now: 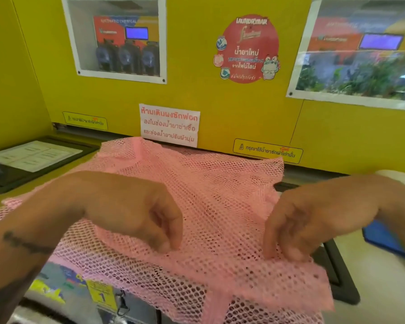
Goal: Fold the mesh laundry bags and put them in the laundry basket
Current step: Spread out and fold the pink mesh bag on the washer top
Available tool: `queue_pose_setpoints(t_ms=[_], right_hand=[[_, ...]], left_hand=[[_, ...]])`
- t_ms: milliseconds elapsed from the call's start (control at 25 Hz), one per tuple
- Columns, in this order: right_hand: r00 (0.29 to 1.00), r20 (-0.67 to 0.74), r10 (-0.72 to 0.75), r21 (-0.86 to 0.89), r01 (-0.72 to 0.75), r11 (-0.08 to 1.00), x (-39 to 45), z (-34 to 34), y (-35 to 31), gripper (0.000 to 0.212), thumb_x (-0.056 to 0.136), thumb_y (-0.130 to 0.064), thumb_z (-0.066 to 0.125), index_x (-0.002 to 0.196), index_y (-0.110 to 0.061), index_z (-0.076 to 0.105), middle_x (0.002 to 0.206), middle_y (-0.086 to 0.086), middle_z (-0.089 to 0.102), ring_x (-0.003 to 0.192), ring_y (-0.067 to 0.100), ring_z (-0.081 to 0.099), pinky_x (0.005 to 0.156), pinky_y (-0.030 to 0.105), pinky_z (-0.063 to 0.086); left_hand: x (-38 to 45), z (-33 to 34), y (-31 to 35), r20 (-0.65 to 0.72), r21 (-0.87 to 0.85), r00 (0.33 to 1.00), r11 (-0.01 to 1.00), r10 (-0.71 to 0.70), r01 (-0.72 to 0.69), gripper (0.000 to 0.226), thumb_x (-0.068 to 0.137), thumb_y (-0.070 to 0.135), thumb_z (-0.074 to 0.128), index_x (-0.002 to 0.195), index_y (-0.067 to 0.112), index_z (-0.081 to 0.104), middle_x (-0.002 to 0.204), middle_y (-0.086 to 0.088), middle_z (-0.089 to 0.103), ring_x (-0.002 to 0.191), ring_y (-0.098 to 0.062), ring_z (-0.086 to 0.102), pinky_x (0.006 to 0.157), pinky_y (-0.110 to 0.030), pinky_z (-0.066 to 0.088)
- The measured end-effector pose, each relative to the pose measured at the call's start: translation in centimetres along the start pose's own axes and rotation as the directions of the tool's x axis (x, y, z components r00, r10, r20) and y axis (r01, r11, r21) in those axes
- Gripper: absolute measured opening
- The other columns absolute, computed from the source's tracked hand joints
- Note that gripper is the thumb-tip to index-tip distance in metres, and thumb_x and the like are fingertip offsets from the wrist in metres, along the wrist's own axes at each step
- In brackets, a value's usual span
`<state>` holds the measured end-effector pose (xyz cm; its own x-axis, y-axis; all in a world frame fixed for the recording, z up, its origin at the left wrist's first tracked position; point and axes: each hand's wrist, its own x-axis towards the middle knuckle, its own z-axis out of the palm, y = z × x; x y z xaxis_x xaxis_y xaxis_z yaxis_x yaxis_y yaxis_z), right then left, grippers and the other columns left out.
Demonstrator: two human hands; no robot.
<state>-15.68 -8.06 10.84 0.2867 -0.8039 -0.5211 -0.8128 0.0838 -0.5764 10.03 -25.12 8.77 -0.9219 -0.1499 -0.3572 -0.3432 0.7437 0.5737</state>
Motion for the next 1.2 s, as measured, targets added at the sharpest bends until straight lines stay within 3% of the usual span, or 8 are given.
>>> queue_pose_setpoints(t_ms=[120, 280, 400, 560, 840, 920, 1040, 1200], right_hand=[[0.947, -0.305, 0.097, 0.010, -0.098, 0.995, 1.0, -2.4, 2.1, 0.027, 0.094, -0.024, 0.062, 0.120, -0.027, 0.067, 0.095, -0.001, 0.076, 0.089, 0.018, 0.070, 0.085, 0.037, 0.055], [0.580, -0.767, 0.273, 0.068, -0.350, 0.934, 4.7, -5.7, 7.3, 0.026, 0.093, -0.021, 0.060, 0.117, -0.027, 0.064, 0.124, -0.001, 0.062, 0.111, 0.019, 0.058, 0.084, 0.031, 0.044], [0.595, -0.705, 0.385, 0.100, -0.454, 0.885, 8.0, -5.8, 10.3, 0.023, 0.091, -0.020, 0.058, 0.111, -0.018, 0.069, 0.128, 0.002, 0.063, 0.115, 0.020, 0.058, 0.086, 0.031, 0.046], [0.501, -0.778, 0.378, 0.063, -0.536, 0.842, 9.4, -6.6, 12.1, 0.013, 0.083, -0.018, 0.063, 0.074, -0.010, 0.058, 0.079, 0.005, 0.062, 0.082, 0.026, 0.064, 0.064, 0.032, 0.049], [0.514, -0.746, 0.425, 0.038, -0.604, 0.796, 9.0, -7.4, 13.2, 0.010, 0.086, -0.020, 0.053, 0.082, -0.012, 0.056, 0.082, 0.001, 0.054, 0.084, 0.023, 0.053, 0.059, 0.029, 0.038], [0.533, -0.776, 0.339, 0.095, -0.431, 0.897, 9.0, -7.5, 13.2, 0.012, 0.086, -0.009, 0.056, 0.096, -0.012, 0.061, 0.092, -0.002, 0.055, 0.089, 0.019, 0.054, 0.064, 0.027, 0.042], [0.387, -0.879, 0.280, 0.269, -0.083, 0.960, 8.2, -8.3, 13.4, 0.014, 0.088, -0.005, 0.055, 0.097, -0.014, 0.061, 0.089, 0.005, 0.064, 0.080, 0.020, 0.058, 0.061, 0.031, 0.043], [0.584, -0.761, 0.283, 0.355, 0.010, 0.935, 5.5, -8.6, 14.5, 0.014, 0.085, 0.000, 0.052, 0.093, -0.008, 0.060, 0.096, 0.016, 0.064, 0.081, 0.028, 0.060, 0.066, 0.041, 0.051]], left_hand=[[1.6, -0.1, 0.6, -0.178, -0.020, 0.983, 0.998, 0.055, -0.060, 0.009, 0.090, 0.030, 0.069, 0.087, 0.038, 0.072, 0.083, 0.017, 0.072, 0.080, 0.000, 0.065, 0.080, -0.026, 0.050], [6.2, 0.4, 1.8, -0.392, 0.050, 0.916, 0.996, 0.087, -0.074, 0.021, 0.093, 0.042, 0.060, 0.113, 0.045, 0.064, 0.113, 0.020, 0.067, 0.104, 0.005, 0.060, 0.102, -0.035, 0.047], [10.4, 2.7, 2.7, -0.251, 0.207, 0.966, 0.978, 0.057, -0.004, 0.058, 0.088, 0.069, 0.045, 0.143, 0.054, 0.031, 0.159, 0.013, 0.027, 0.145, -0.011, 0.026, 0.118, -0.050, 0.024], [13.4, 4.6, 2.8, -0.039, 0.320, 0.996, 0.944, -0.074, 0.083, 0.080, 0.076, 0.086, 0.035, 0.146, 0.061, 0.003, 0.163, 0.016, -0.018, 0.149, -0.018, -0.020, 0.118, -0.059, -0.010], [14.4, 5.9, 4.7, -0.144, 0.288, 0.985, 0.956, 0.098, -0.053, 0.075, 0.086, 0.076, 0.038, 0.146, 0.060, -0.004, 0.164, 0.018, -0.008, 0.147, -0.005, -0.020, 0.115, -0.056, -0.021], [14.5, 6.4, 5.6, -0.145, 0.276, 0.981, 0.957, 0.128, -0.084, 0.075, 0.090, 0.069, 0.041, 0.147, 0.058, -0.006, 0.164, 0.017, -0.002, 0.149, -0.004, -0.013, 0.116, -0.054, -0.019], [15.0, 6.4, 6.3, -0.231, 0.266, 0.970, 0.964, 0.071, -0.007, 0.069, 0.091, 0.069, 0.038, 0.151, 0.051, 0.008, 0.164, 0.015, 0.006, 0.150, -0.011, 0.002, 0.121, -0.052, -0.002], [16.4, 5.6, 6.5, -0.328, 0.226, 0.942, 0.963, -0.068, 0.149, 0.066, 0.090, 0.071, 0.030, 0.150, 0.047, 0.019, 0.162, 0.010, 0.020, 0.147, -0.020, 0.023, 0.119, -0.051, 0.019]])
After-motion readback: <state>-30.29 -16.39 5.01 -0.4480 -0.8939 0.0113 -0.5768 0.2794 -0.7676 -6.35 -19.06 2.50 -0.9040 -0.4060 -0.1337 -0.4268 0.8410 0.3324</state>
